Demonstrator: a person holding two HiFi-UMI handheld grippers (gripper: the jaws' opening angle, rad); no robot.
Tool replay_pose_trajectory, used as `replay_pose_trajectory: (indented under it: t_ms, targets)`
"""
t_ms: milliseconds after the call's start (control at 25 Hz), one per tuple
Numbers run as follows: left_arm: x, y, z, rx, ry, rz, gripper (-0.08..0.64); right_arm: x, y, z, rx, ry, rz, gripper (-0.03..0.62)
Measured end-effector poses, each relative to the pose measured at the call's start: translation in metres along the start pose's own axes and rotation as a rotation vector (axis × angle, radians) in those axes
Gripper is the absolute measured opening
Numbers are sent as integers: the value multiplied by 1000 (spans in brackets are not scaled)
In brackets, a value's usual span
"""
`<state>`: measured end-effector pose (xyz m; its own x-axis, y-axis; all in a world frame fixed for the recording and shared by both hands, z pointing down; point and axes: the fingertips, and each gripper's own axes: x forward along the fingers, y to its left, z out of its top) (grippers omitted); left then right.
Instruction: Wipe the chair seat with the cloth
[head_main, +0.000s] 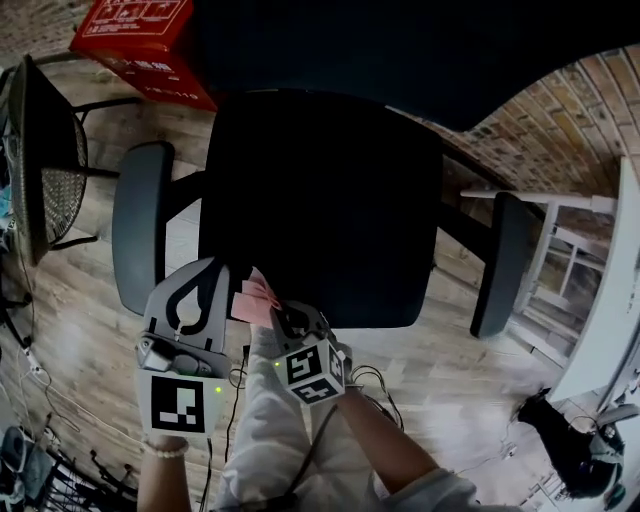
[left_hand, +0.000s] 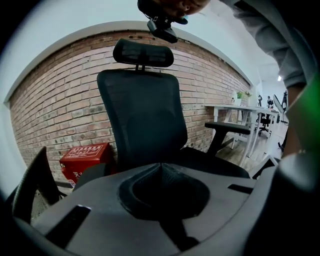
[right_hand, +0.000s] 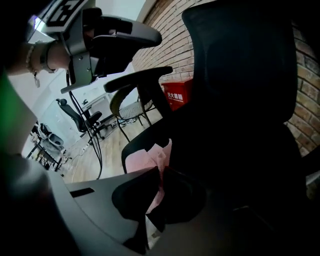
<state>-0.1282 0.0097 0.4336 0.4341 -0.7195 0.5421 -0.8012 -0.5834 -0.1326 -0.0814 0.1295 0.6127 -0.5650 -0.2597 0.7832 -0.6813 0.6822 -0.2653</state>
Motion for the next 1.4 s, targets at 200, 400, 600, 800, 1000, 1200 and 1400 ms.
replay_pose_trajectory:
  t_ms: [200, 400, 600, 800, 1000, 1200, 1400]
  targets:
    - [-10, 5, 62, 16, -67, 21, 18, -66, -57, 32, 75, -65, -126, 49]
    - [-33, 9, 136, 55, -132, 25, 18, -146, -96, 82, 140, -173, -245, 49]
    - [-62, 9, 206, 122, -174, 46, 18, -233, -111, 137, 155, -291, -317, 49]
    - [-92, 2, 265, 149, -242, 13, 18, -305, -115, 178, 137, -383, -375, 49]
    - [-120, -2, 310, 178, -293, -11, 18, -364, -109, 215, 86, -456, -407, 49]
    - [-145, -7, 331, 175, -307, -10, 18, -412, -93, 237, 50, -510, -405, 49]
    - [-161, -7, 343, 173, -319, 6, 18, -445, -83, 258, 38, -590, -432, 49]
